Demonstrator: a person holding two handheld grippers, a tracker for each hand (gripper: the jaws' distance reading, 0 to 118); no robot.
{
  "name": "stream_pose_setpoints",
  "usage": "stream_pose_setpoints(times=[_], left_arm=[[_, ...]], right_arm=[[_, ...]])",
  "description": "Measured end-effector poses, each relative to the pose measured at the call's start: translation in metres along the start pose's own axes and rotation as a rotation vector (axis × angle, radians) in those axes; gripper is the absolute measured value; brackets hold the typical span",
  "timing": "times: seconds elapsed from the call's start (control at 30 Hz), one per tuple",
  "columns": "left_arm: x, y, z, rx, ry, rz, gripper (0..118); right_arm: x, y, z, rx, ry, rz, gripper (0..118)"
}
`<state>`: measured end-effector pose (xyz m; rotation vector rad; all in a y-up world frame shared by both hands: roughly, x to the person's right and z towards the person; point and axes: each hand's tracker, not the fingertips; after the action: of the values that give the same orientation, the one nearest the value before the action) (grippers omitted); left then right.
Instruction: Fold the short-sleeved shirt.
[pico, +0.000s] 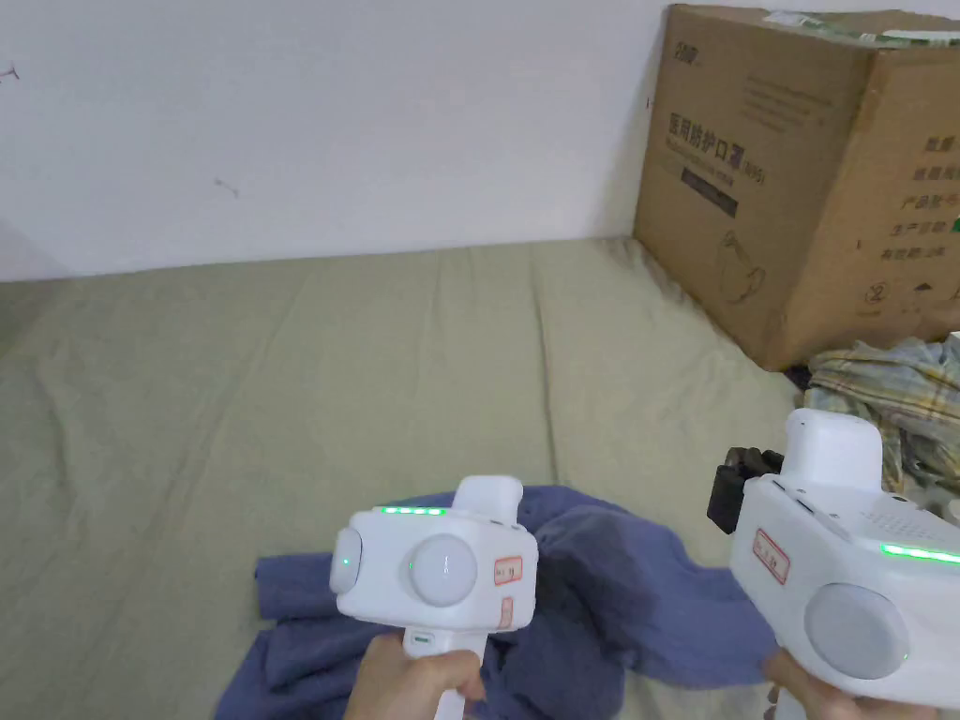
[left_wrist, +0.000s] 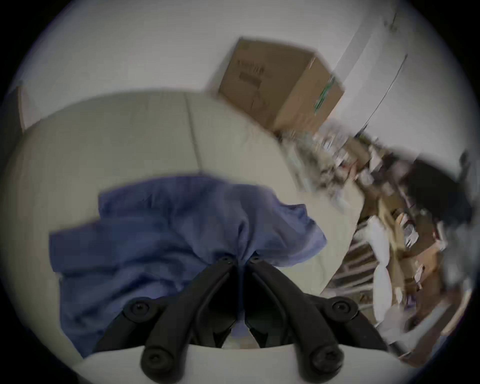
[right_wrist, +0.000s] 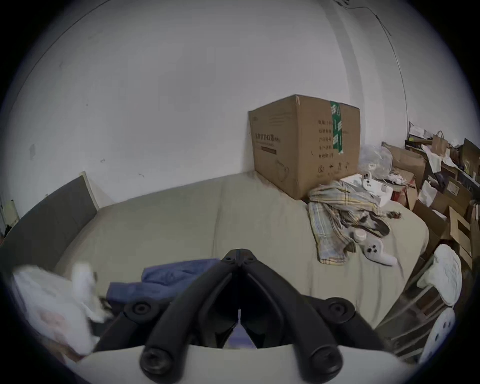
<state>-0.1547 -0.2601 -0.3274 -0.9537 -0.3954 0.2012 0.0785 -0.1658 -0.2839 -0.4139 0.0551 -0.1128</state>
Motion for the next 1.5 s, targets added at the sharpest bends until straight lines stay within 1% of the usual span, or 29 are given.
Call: stream_pose_setpoints(times=[0.07, 0.17, 0.2, 0.23, 0.3, 0.33, 0.37, 0.43, 0.5, 0.57, 0.6, 0.63, 0.67, 0.7, 0.73, 0.77, 0.8, 0.87, 0.93, 1.0, 1.03, 1.1, 1.13, 1.17, 1.23, 1.33, 1.4, 1.43, 1.5], left_arm=[[-0.009, -0.022, -0.018, -0.06, 0.009, 0.04, 2], [-0.01, -0.036, -0.019, -0.032, 0.022, 0.043, 3], [-0.011, -0.036, -0.016, -0.015, 0.025, 0.034, 7], [-0.01, -0.034, -0.014, -0.02, 0.029, 0.031, 18], [-0.011, -0.028, -0.01, -0.035, 0.042, 0.013, 79], [-0.011, -0.027, -0.007, -0.03, 0.049, 0.006, 105], [-0.011, -0.026, 0.0, -0.02, 0.057, -0.003, 114], [-0.015, -0.025, 0.02, 0.054, 0.07, 0.006, 109], [-0.025, -0.024, 0.042, 0.057, 0.064, 0.024, 110], [-0.038, -0.027, 0.067, 0.118, 0.09, 0.042, 108], [-0.046, -0.03, 0.081, 0.135, 0.105, 0.053, 101], [-0.054, -0.032, 0.092, 0.151, 0.125, 0.072, 85], [-0.064, -0.039, 0.104, 0.16, 0.145, 0.09, 46], [-0.074, -0.047, 0.113, 0.153, 0.169, 0.096, 46], [-0.083, -0.057, 0.119, 0.138, 0.2, 0.103, 35], [-0.092, -0.069, 0.123, 0.113, 0.254, 0.122, 12], [-0.101, -0.085, 0.126, 0.112, 0.324, 0.146, 0], [-0.118, -0.107, 0.129, 0.087, 0.287, 0.211, 0], [-0.129, -0.122, 0.132, 0.088, 0.317, 0.275, 0], [-0.135, -0.13, 0.134, 0.101, 0.346, 0.261, 2], [-0.14, -0.129, 0.134, 0.092, 0.361, 0.267, 13], [-0.146, -0.128, 0.129, 0.082, 0.358, 0.271, 76], [-0.149, -0.128, 0.123, 0.076, 0.357, 0.275, 99], [-0.151, -0.126, 0.119, 0.06, 0.362, 0.284, 108], [-0.155, -0.128, 0.105, 0.039, 0.379, 0.296, 105], [-0.162, -0.134, 0.074, -0.045, 0.383, 0.317, 102], [-0.153, -0.136, 0.063, -0.035, 0.466, 0.255, 99], [-0.148, -0.135, 0.062, -0.04, 0.494, 0.237, 91], [-0.138, -0.13, 0.067, -0.012, 0.542, 0.197, 45]], right_arm=[[0.0, -0.008, -0.004, -0.028, 0.008, 0.002, 1], [-0.006, -0.017, -0.01, -0.067, 0.019, 0.017, 1], [-0.009, -0.019, -0.013, -0.076, 0.021, 0.022, 1], [-0.011, -0.021, -0.014, -0.084, 0.026, 0.025, 1], [-0.016, -0.024, -0.017, -0.097, 0.045, 0.028, 1], [-0.019, -0.025, -0.017, -0.101, 0.053, 0.033, 1], [-0.023, -0.026, -0.017, -0.105, 0.06, 0.041, 1], [-0.028, -0.027, -0.017, -0.112, 0.075, 0.057, 1], [-0.035, -0.027, -0.017, -0.117, 0.088, 0.064, 1], [-0.041, -0.027, -0.017, -0.123, 0.106, 0.065, 1], [-0.045, -0.028, -0.017, -0.126, 0.12, 0.067, 1], [-0.048, -0.029, -0.017, -0.127, 0.127, 0.07, 1], [-0.053, -0.031, -0.017, -0.13, 0.134, 0.076, 1], [-0.056, -0.033, -0.017, -0.135, 0.143, 0.083, 1], [-0.06, -0.035, -0.018, -0.141, 0.15, 0.089, 1], [-0.064, -0.038, -0.019, -0.149, 0.158, 0.095, 1], [-0.068, -0.041, -0.019, -0.16, 0.165, 0.104, 1], [-0.074, -0.044, -0.021, -0.174, 0.17, 0.113, 1], [-0.079, -0.045, -0.024, -0.183, 0.176, 0.118, 1], [-0.083, -0.046, -0.026, -0.191, 0.177, 0.116, 1], [-0.084, -0.046, -0.025, -0.193, 0.181, 0.112, 1], [-0.087, -0.046, -0.025, -0.201, 0.197, 0.104, 1], [-0.089, -0.047, -0.025, -0.203, 0.199, 0.106, 1], [-0.091, -0.048, -0.025, -0.206, 0.199, 0.112, 1], [-0.092, -0.051, -0.026, -0.21, 0.2, 0.13, 1], [-0.091, -0.056, -0.029, -0.225, 0.198, 0.146, 1], [-0.088, -0.059, -0.034, -0.242, 0.184, 0.146, 1], [-0.087, -0.059, -0.037, -0.248, 0.182, 0.143, 1], [-0.085, -0.061, -0.044, -0.263, 0.173, 0.135, 1]])
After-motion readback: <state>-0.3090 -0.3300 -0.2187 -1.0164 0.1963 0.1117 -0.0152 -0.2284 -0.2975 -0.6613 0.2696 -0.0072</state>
